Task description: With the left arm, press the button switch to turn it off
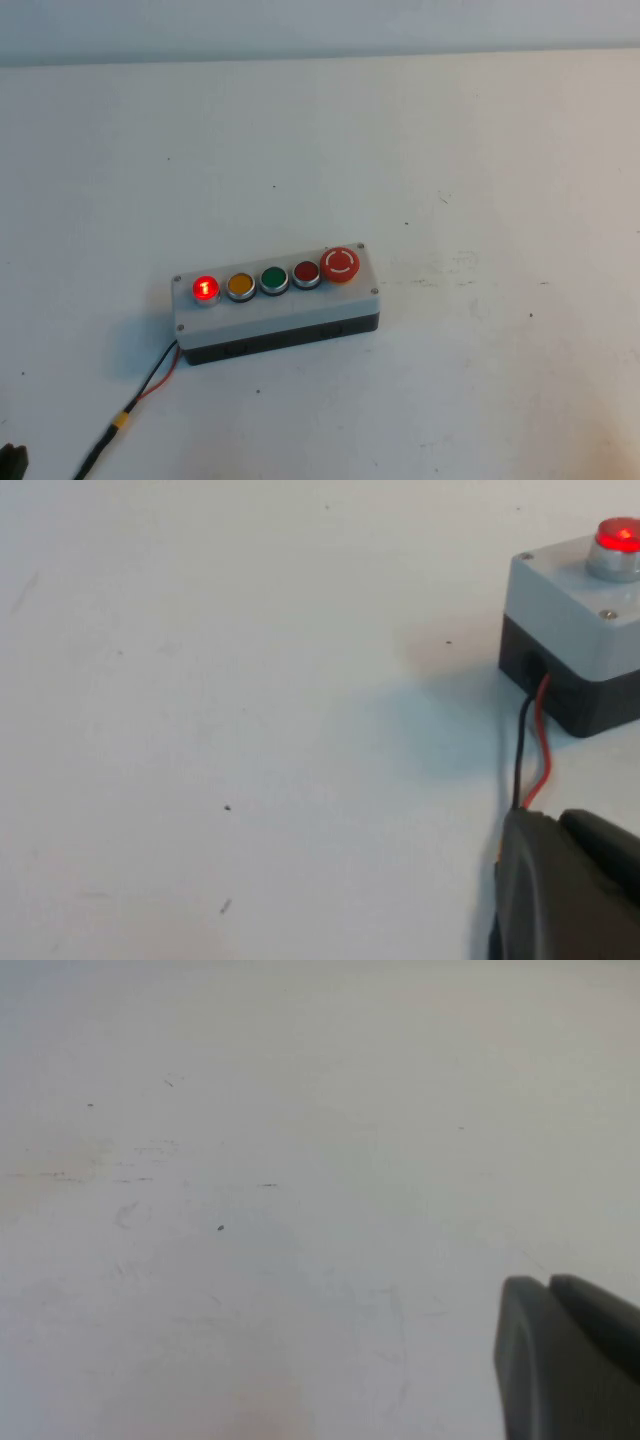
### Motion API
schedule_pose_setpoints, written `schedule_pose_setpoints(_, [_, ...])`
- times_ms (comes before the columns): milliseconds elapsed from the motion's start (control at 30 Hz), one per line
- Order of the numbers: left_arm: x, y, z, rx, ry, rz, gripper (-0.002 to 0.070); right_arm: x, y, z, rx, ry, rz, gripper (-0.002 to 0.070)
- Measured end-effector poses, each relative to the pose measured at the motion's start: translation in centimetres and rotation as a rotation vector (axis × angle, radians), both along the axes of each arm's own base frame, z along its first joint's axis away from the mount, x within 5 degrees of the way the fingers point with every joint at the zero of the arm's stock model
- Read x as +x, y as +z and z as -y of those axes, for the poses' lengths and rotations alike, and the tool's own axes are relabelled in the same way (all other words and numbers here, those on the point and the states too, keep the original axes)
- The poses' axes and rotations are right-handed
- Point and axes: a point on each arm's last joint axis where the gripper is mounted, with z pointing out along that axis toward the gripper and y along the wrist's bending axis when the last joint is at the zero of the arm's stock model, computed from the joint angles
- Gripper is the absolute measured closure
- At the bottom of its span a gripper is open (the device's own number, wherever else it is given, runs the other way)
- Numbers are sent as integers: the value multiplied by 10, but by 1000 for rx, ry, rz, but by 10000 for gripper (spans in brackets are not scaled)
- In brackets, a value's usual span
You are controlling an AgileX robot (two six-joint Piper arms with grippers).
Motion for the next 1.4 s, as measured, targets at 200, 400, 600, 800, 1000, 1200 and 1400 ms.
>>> schedule_pose_setpoints(200, [0, 0, -2, 70, 5, 11, 677, 0, 0, 0, 0, 0, 0, 692])
schedule_pose_setpoints(400, [0, 0, -3, 83, 6, 13, 677, 0, 0, 0, 0, 0, 0, 692])
schedule_pose_setpoints(600, [0, 0, -3, 84, 9, 13, 677, 0, 0, 0, 0, 0, 0, 692])
schedule_pose_setpoints(800, [0, 0, -1, -25, 19, -3, 677, 0, 0, 0, 0, 0, 0, 692])
schedule_pose_setpoints(1000, [0, 0, 0, -54, 21, -8, 677, 0, 0, 0, 0, 0, 0, 692])
schedule_pose_setpoints(1200, [0, 0, 0, -54, 21, -8, 677, 0, 0, 0, 0, 0, 0, 692])
schedule_pose_setpoints(1400, [0, 0, 0, -63, 21, -10, 677, 0, 0, 0, 0, 0, 0, 692])
